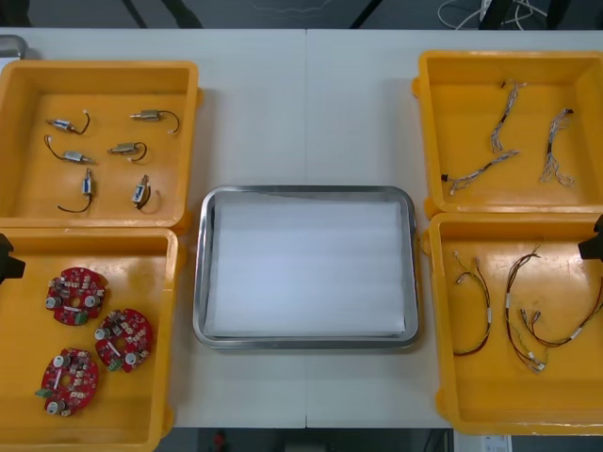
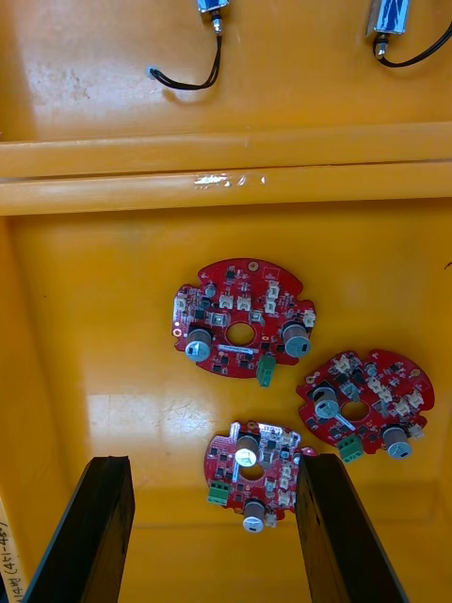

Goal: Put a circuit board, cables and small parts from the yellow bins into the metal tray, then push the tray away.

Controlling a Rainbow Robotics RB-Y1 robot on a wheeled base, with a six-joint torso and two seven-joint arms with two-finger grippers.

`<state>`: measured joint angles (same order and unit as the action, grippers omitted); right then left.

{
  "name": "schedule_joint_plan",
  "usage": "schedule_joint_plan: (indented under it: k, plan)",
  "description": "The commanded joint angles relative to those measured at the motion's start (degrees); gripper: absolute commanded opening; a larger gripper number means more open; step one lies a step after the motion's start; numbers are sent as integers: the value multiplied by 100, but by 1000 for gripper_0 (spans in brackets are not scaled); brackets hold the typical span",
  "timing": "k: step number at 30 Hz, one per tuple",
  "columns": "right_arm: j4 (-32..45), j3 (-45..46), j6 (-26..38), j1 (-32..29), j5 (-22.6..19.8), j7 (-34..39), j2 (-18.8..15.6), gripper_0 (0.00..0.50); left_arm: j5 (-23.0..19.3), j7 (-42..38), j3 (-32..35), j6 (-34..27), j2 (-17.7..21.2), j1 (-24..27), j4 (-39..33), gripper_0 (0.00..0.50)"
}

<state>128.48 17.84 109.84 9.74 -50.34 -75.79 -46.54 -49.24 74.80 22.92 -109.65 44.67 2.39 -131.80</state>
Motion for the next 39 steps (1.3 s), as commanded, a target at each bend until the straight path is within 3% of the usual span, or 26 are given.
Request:
schedule_joint_plan:
  k: [1, 39]
  plan:
    - [28, 141, 16, 45, 15, 91, -224, 500, -42, 17, 72, -35, 235, -125, -161, 500]
    - [28, 141, 16, 45, 15, 91, -224, 500, -42, 17, 72, -35, 235, -125, -161, 500]
